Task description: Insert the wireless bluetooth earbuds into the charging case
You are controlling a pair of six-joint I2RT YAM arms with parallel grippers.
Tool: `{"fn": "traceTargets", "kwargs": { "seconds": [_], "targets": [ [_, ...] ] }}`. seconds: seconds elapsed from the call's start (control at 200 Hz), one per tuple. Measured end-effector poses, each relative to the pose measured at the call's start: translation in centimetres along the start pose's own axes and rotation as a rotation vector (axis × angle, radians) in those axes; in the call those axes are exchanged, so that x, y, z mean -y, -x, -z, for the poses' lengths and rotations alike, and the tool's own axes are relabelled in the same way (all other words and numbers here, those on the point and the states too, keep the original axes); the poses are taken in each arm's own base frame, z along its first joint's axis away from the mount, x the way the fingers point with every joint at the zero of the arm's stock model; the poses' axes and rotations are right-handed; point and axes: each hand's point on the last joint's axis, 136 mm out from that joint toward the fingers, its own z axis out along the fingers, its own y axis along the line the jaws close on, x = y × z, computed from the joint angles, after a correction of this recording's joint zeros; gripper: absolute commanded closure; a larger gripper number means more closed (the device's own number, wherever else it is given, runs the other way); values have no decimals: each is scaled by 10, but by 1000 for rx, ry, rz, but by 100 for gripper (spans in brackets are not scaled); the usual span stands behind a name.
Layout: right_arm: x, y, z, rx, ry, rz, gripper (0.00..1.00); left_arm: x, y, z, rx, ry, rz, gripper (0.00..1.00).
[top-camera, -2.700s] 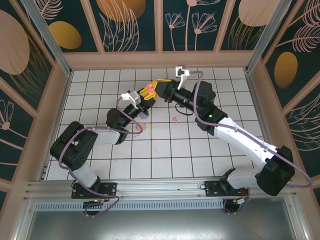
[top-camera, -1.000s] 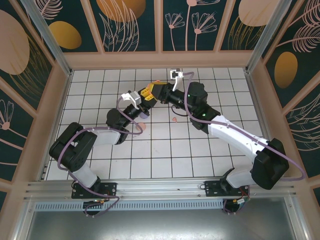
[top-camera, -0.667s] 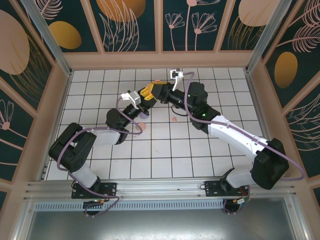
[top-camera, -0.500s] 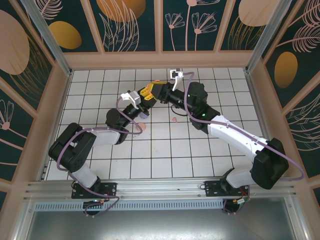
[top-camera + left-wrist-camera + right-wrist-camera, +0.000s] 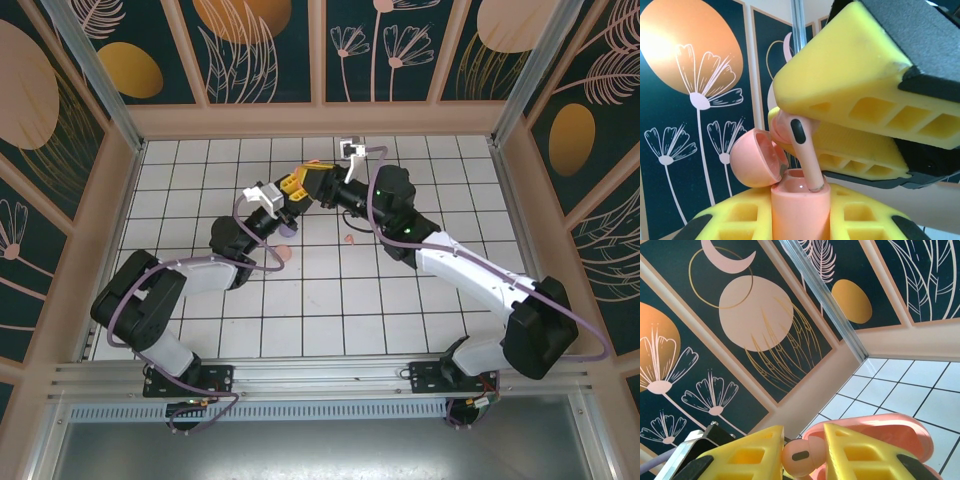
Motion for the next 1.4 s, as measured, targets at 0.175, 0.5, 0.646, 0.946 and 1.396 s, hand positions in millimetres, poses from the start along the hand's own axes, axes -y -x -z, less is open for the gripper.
{"fn": "traceTargets", "kwargs": {
  "seconds": [0.175, 0.5, 0.646, 0.946, 1.396],
  "targets": [
    [-6, 3, 10, 26, 18, 17, 75, 7, 6, 0, 3, -25, -50, 100],
    [-12, 6, 20, 102, 68, 29, 75, 8, 10, 0, 18, -28, -97, 100],
    [-23, 17, 24, 148, 99, 32, 75, 7, 12, 1, 28, -17, -113, 100],
    [-37, 26, 28, 187, 134, 43, 75, 5, 16, 2, 44, -1, -123, 100],
    [-21, 5, 13, 137, 100, 25, 75, 5, 16, 3, 46, -1, -124, 100]
  ]
}}
